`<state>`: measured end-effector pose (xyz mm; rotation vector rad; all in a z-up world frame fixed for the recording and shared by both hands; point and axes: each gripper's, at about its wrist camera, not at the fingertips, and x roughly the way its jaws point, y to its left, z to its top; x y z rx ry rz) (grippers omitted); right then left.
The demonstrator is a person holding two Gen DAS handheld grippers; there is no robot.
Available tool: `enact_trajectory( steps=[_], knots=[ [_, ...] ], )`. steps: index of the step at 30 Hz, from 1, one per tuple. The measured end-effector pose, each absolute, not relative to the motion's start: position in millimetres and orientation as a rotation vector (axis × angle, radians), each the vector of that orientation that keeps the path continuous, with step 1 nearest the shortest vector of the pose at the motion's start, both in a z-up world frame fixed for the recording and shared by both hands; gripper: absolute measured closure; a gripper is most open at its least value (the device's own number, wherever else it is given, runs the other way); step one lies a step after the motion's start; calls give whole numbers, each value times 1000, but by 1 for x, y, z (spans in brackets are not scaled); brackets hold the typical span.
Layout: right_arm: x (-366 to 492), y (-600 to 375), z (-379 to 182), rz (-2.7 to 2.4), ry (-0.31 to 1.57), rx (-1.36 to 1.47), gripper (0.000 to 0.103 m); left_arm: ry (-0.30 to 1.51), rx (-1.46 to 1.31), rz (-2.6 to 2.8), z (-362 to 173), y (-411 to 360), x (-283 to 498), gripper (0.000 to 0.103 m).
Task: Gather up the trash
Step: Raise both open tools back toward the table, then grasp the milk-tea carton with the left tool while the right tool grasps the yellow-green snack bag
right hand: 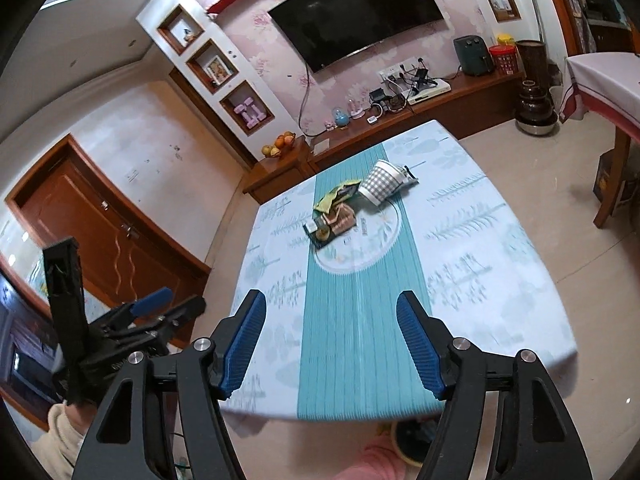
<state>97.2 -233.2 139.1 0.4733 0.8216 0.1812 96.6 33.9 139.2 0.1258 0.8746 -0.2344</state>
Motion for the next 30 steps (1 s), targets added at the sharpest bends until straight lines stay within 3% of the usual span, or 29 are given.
enact_trajectory(
  steps=[7,17,25,30],
  knots=[
    [253,-203,90,142,905,554,34,970,144,-307,83,54,241,23],
    [438,-172,-31,74,1016,689,34,1141,181,-434,-39,60,419,23],
    [502,-163,-101,47,1075,755,35,1209,130,-507,-100,49,471,23],
    [525,-155,-126,54,1067,791,46,1220,111,-537,-116,46,484,23]
  ],
)
